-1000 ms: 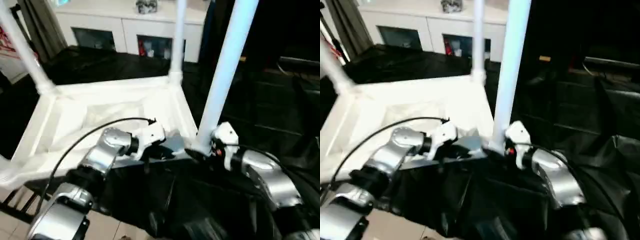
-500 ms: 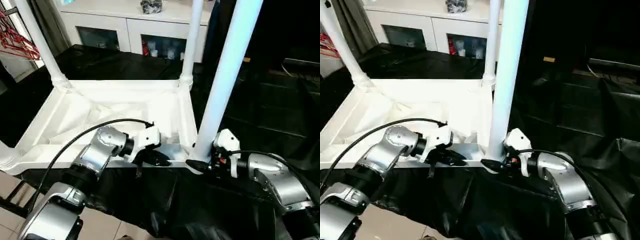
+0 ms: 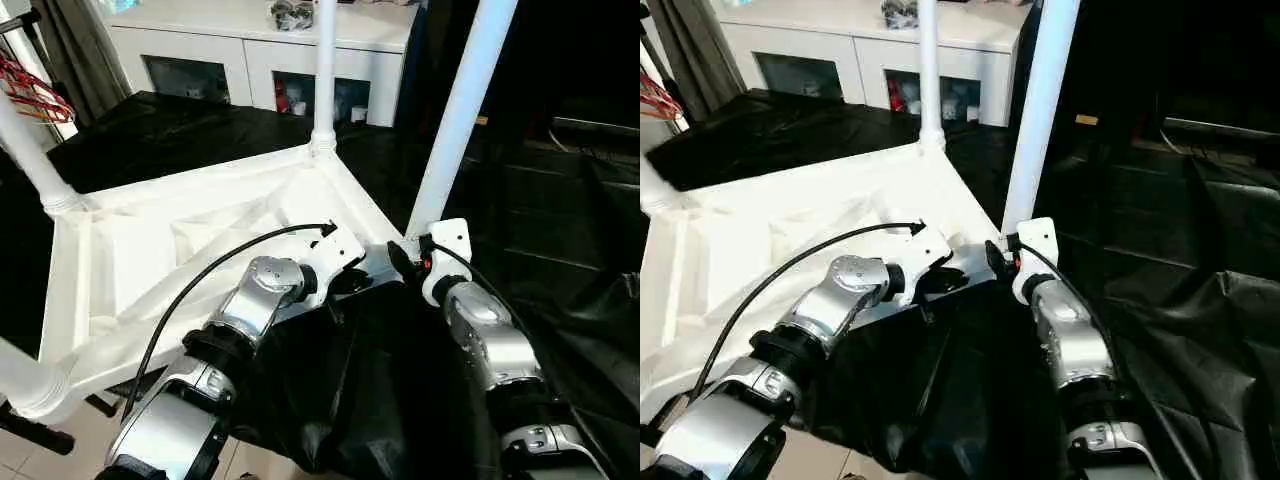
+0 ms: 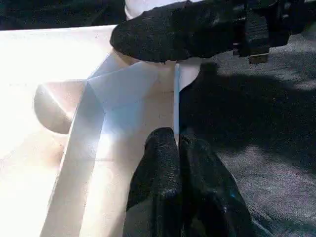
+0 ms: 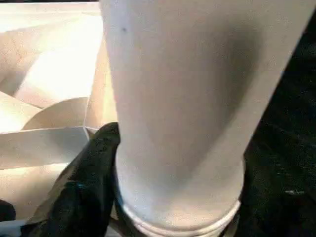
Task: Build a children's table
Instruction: Rotate leg to tighten
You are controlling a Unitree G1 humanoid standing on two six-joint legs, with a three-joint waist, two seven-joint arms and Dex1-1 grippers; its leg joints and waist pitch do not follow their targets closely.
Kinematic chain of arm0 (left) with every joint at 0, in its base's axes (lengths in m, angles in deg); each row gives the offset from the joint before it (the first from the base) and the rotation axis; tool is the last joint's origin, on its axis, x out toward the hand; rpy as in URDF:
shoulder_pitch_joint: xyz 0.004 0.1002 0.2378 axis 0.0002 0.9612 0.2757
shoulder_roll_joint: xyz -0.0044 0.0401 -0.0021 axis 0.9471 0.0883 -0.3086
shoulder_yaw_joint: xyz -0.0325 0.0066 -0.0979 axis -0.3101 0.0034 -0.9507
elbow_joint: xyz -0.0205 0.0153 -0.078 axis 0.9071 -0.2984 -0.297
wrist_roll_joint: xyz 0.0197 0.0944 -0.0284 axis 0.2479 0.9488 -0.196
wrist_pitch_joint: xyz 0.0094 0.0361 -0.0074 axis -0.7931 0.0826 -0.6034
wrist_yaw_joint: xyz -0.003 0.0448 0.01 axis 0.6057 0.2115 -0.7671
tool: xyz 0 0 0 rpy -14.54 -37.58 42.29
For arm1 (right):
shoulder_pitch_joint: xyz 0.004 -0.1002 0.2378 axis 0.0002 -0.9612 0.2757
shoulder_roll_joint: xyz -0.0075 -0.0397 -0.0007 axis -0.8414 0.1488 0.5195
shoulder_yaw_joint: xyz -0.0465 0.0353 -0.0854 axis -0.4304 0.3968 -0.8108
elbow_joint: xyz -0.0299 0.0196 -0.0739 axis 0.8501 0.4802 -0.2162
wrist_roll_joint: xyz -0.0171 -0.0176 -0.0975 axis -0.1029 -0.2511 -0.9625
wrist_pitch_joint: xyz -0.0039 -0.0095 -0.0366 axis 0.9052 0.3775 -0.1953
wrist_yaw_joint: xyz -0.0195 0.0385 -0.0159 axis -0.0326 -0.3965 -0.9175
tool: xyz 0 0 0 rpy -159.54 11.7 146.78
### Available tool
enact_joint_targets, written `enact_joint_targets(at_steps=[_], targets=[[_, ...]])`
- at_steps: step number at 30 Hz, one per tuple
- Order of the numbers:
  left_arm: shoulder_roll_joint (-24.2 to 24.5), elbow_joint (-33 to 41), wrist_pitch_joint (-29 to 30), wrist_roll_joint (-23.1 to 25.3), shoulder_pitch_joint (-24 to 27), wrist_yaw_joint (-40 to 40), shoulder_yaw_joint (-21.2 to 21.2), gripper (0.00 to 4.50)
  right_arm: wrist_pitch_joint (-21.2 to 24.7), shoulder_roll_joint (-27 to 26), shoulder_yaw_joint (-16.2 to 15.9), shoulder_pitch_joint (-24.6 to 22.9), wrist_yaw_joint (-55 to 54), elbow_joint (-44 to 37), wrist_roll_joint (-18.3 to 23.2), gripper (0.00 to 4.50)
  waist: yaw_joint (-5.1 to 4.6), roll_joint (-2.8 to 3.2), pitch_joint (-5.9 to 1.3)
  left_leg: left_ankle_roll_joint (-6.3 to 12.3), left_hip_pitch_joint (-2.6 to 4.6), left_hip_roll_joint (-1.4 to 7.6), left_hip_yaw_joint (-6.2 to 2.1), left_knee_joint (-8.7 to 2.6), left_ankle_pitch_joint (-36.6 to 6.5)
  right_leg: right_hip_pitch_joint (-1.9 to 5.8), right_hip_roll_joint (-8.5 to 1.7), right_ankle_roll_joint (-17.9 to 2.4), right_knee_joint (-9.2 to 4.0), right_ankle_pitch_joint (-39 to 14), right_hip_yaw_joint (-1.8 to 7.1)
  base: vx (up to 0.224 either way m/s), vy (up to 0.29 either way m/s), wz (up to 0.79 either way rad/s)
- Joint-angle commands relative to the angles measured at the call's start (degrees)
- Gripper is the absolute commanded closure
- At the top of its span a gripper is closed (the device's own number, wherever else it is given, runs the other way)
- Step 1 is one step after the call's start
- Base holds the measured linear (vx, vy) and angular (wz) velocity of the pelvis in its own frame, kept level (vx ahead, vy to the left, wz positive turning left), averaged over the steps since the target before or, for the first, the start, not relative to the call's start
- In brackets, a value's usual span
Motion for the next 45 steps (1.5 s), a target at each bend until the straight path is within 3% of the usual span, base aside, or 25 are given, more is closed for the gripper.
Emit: enact_joint_targets(at_steps=[1,3,7,9,10,14,20,21,30,37,42,44,45], targets=[[-1.82,1.72,-2.1,-0.18,-0.23,1.06,1.41,4.5,1.27,-2.37,-3.78,-0.23,5.37,1.73,1.31,0.97,0.22,-0.66,-3.57,4.67,0.18,2.71,-0.97,-3.96,-7.79,3.07,-4.98,-12.15,-4.32,-10.82,2.72,0.0,0.0,0.0],[-1.09,2.49,-3.31,-0.54,0.35,3.02,2.01,4.5,0.68,-1.56,-4.11,-0.21,6.62,1.45,1.1,0.7,0.24,-0.62,-3.53,4.71,0.24,2.77,-0.96,-3.99,-8.61,3.05,-5.05,-12.12,-4.43,-12.17,2.75,0.0,0.0,0.0],[0.09,3.58,-3.95,-1.09,1.3,5.72,2.47,4.5,-0.63,0.05,-4.82,-0.28,9.35,1.24,0.53,0.6,0.13,-0.71,-3.62,4.83,0.03,2.79,-1.05,-3.96,-7.79,3.24,-5.08,-12.21,-4.21,-11.32,2.75,0.0,0.0,0.0],[1.94,5.48,-4.85,-2.05,2.61,9.69,2.86,4.5,-1.84,2.54,-5.63,-1.12,14.7,-0.11,1.04,0.6,0.17,-0.74,-3.7,5.65,-0.2,2.83,-1.09,-3.83,-6.81,3.5,-5.13,-12.8,-3.96,-9.45,2.67,0.0,0.0,0.0],[2.59,6.15,-5.3,-2.38,3.07,11.12,3.0,4.5,-2.09,3.39,-5.88,-1.48,16.67,-0.72,1.31,0.6,0.12,-0.6,-3.71,6.13,0.04,2.91,-0.92,-3.74,-6.95,3.18,-5.01,-13.21,-3.94,-8.66,2.77,0.0,0.0,0.0],[5.41,7.53,-5.53,-3.7,3.8,16.43,3.0,4.5,-1.93,8.51,-8.36,-4.4,28.54,-5.65,3.29,0.6,0.46,-0.67,-3.67,7.24,0.08,3.04,-0.88,-3.71,-7.02,3.34,-4.94,-13.71,-3.75,-7.3,2.78,0.0,0.0,0.0],[8.32,8.81,-6.04,-4.85,4.02,22.19,3.31,4.5,-0.16,13.17,-10.85,-7.11,39.14,-10.02,5.8,0.6,1.12,-0.61,-3.46,5.88,0.36,3.22,-0.82,-3.93,-9.45,3.02,-4.9,-12.92,-4.21,-12.38,2.77,0.0,0.0,0.0],[9.49,9.37,-5.83,-5.09,4.18,24.49,3.3,4.5,0.22,15.13,-12.02,-8.13,43.15,-12.0,6.26,0.86,1.21,-0.63,-3.39,5.86,0.37,3.23,-0.8,-3.97,-9.39,3.0,-4.92,-12.8,-4.3,-12.55,2.78,0.0,0.0,0.0],[12.68,9.92,-5.06,-5.97,4.31,30.21,3.69,4.5,2.92,18.8,-14.19,-9.86,50.1,-15.94,7.18,1.48,1.69,-0.63,-3.52,5.65,0.34,3.32,-0.84,-3.93,-8.47,2.9,-4.93,-13.03,-4.0,-11.53,2.72,0.0,0.0,0.0],[11.27,9.59,-4.75,-4.92,4.69,26.56,3.42,4.5,2.76,16.39,-13.32,-9.92,46.08,-14.92,6.66,1.74,1.86,-0.75,-3.53,5.47,0.32,3.28,-0.85,-3.91,-8.12,2.86,-5.0,-12.79,-4.03,-11.94,2.72,0.0,0.0,0.0],[6.4,5.1,-3.83,-2.15,2.75,13.92,1.72,4.5,0.84,8.91,-8.43,-6.04,25.69,-5.56,1.83,1.75,0.77,-0.86,-3.03,2.08,0.67,2.87,-1.12,-4.36,-12.17,2.44,-5.03,-10.25,-5.16,-22.35,2.5,0.0,0.0,0.0],[4.84,3.67,-3.12,-1.18,1.92,9.87,1.48,4.5,0.07,6.76,-6.82,-4.93,20.39,-2.93,1.49,1.75,0.32,-0.9,-2.93,1.64,0.7,2.74,-1.17,-4.44,-13.43,2.35,-5.03,-8.86,-5.62,-25.05,2.52,0.0,0.0,0.0],[2.19,1.55,-0.86,-0.26,0.51,3.9,0.96,4.5,-0.61,3.85,-5.18,-3.15,13.08,0.95,0.87,1.76,0.26,-0.76,-2.97,1.51,0.86,2.75,-1.12,-4.38,-13.8,2.18,-5.07,-8.8,-5.67,-25.33,2.56,0.0,0.0,0.0]])
